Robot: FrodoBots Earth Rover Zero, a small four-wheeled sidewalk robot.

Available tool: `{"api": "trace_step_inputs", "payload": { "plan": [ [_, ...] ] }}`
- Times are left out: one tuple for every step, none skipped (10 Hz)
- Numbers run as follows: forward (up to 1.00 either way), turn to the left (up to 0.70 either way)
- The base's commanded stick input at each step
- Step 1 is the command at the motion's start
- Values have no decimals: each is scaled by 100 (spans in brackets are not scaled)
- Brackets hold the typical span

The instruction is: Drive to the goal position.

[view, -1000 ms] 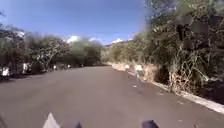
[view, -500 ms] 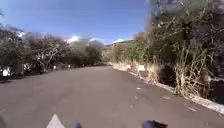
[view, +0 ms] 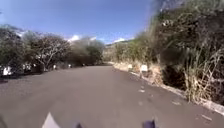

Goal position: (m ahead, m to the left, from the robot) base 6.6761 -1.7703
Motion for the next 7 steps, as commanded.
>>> {"api": "trace_step_inputs", "payload": {
  "plan": [
    [50, 0],
    [50, 0],
    [50, 0],
    [50, 0],
    [50, 0],
    [50, 0],
    [50, 0]
  ]
}}
